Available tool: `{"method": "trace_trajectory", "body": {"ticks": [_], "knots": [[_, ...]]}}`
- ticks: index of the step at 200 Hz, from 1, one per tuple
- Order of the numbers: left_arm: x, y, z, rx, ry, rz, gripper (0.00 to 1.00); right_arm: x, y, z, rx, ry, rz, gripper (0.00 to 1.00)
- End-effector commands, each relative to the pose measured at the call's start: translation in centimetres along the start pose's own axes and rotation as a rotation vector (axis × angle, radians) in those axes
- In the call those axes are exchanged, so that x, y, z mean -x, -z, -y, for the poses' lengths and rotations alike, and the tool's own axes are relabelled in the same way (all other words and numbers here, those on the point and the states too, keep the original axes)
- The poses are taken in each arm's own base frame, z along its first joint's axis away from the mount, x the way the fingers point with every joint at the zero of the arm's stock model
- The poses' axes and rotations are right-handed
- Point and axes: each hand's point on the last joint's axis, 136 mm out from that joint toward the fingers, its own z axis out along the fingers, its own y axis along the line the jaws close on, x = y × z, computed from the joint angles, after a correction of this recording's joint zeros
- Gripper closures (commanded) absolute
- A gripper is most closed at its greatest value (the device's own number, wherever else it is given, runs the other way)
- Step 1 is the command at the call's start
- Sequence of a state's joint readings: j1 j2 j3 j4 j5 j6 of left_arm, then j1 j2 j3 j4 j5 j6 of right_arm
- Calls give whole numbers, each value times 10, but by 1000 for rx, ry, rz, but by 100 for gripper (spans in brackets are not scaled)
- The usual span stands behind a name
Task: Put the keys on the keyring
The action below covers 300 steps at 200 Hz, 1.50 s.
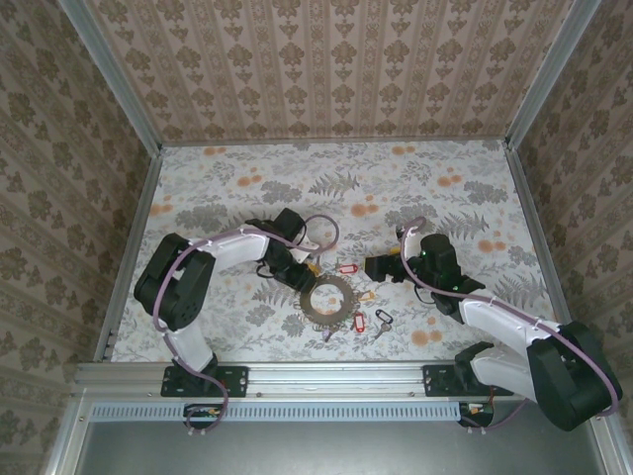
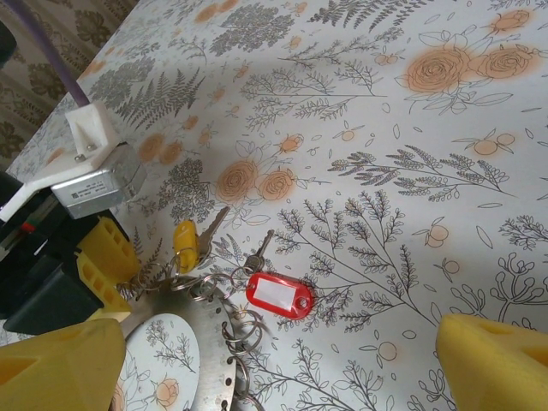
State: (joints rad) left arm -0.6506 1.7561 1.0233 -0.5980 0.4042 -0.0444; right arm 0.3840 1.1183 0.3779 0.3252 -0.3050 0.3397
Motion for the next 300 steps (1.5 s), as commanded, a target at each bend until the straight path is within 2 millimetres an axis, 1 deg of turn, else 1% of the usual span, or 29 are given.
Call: {"method": "trace_trajectory", "body": {"ticks": [1,43,74,121,153,182,204,258,280,300], "knots": [[-7,7,10,-12,3,-5,62,12,3,-3,2,25,25,5],[-12,9,12,-1,10,-5,66,13,6,-1,-3,27,33,5],[-15,10,15,2,7,-14,71,14,6,-2,2,28,34,5],[-18,9,18,3,2,-24,73,15,7,-2,2,28,37,5],[-19,9,19,9,2,-28,81,14,9,-2,0,31,37,5],[-24,9,17,21,18,-34,84,15,9,-1,-1,31,41,5],[-25,9,16,25,29,-34,84,16,9,-1,0,33,44,5],[-30,10,15,35,44,-37,95,16,12,-2,-2,35,47,5],[-35,11,17,36,47,-46,95,16,13,-2,-4,38,50,5],[-39,10,25,22,38,-54,93,16,13,-2,-2,38,50,5]]}}
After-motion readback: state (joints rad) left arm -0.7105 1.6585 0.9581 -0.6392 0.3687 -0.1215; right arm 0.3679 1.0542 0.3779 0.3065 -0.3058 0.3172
